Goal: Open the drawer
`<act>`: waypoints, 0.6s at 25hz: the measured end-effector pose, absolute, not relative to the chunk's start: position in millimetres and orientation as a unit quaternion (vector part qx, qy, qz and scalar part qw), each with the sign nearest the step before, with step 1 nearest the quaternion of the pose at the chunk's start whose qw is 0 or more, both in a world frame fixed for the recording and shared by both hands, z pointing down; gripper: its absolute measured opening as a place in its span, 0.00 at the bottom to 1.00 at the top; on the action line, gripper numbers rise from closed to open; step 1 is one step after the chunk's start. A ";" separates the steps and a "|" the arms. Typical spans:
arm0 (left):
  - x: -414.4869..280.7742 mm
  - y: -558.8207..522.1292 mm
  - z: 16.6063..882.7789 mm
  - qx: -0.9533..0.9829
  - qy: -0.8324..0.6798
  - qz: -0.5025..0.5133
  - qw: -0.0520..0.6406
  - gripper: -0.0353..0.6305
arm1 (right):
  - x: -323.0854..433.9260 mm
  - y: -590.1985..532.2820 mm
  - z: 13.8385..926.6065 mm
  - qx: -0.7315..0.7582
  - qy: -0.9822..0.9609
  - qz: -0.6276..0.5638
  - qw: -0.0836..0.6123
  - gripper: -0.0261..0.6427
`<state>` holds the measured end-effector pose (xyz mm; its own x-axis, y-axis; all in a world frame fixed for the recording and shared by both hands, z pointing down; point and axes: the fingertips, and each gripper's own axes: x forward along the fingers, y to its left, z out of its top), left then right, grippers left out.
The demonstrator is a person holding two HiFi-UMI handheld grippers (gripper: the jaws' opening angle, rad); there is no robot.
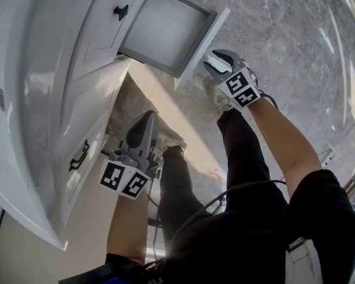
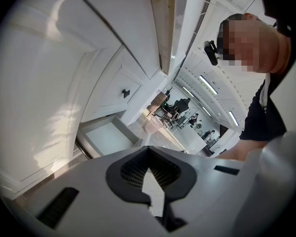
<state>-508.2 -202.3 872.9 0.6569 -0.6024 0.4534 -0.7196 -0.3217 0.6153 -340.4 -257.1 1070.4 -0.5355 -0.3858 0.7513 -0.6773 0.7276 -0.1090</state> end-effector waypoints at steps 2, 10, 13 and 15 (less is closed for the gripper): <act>-510.9 -202.6 853.5 0.812 -0.410 0.067 0.410 0.04 | -339.2 -248.7 1051.5 0.306 -0.856 0.198 0.367 0.26; -527.3 -202.7 755.0 0.814 -0.431 0.050 0.386 0.04 | -349.5 -256.7 932.7 0.320 -0.869 0.224 0.304 0.20; -530.2 -204.8 713.7 0.815 -0.443 0.035 0.372 0.04 | -356.3 -278.2 879.9 0.326 -0.877 0.213 0.281 0.09; -532.4 -203.7 683.4 0.815 -0.449 0.025 0.365 0.04 | -360.0 -288.6 843.4 0.327 -0.881 0.202 0.275 0.04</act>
